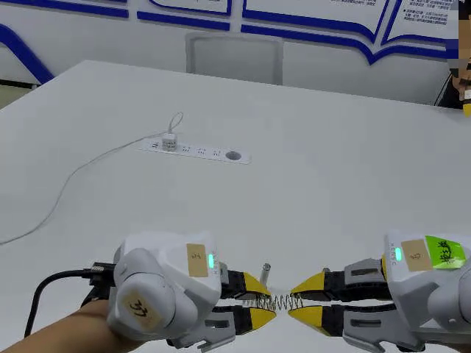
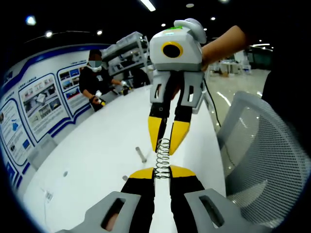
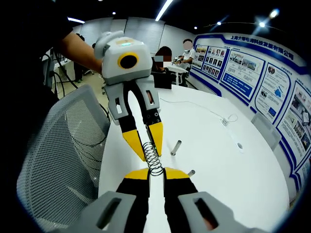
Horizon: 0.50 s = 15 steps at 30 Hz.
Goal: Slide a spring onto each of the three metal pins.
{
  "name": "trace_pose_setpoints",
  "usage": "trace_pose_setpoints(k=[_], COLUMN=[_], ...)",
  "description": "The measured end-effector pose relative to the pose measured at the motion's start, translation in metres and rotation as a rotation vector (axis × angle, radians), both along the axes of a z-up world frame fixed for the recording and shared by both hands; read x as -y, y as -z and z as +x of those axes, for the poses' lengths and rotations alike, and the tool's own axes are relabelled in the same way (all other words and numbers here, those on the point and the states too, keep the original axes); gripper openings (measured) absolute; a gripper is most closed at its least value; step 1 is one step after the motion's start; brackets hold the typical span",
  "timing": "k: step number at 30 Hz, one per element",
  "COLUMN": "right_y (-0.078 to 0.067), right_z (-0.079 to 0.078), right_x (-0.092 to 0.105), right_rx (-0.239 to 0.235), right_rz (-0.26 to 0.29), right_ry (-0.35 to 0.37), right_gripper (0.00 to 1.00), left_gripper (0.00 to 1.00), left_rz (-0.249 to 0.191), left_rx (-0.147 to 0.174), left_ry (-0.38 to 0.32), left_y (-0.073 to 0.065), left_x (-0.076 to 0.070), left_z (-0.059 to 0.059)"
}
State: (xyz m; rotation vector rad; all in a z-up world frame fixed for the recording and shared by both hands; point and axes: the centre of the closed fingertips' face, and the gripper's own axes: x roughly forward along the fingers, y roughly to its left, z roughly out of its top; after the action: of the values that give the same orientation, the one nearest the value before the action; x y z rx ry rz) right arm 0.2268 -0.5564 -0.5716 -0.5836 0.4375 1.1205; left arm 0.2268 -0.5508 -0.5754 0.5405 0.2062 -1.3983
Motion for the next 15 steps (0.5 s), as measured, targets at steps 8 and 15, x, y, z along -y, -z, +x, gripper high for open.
trace_pose_setpoints(k=[8,15], right_y=[-0.007,-0.016], right_z=[0.003,0.001], right_x=[-0.006,-0.014], right_rx=[-0.014,-0.031], right_rz=[0.030,0.090], right_ry=[-0.004,-0.028], right_gripper=[0.10,0.10], left_gripper=[0.09,0.09], left_rz=[-0.005,-0.011], left_rx=[-0.005,-0.002], left_ry=[-0.024,-0.032], left_y=[0.000,-0.002], left_x=[-0.003,-0.006], left_z=[0.004,0.007])
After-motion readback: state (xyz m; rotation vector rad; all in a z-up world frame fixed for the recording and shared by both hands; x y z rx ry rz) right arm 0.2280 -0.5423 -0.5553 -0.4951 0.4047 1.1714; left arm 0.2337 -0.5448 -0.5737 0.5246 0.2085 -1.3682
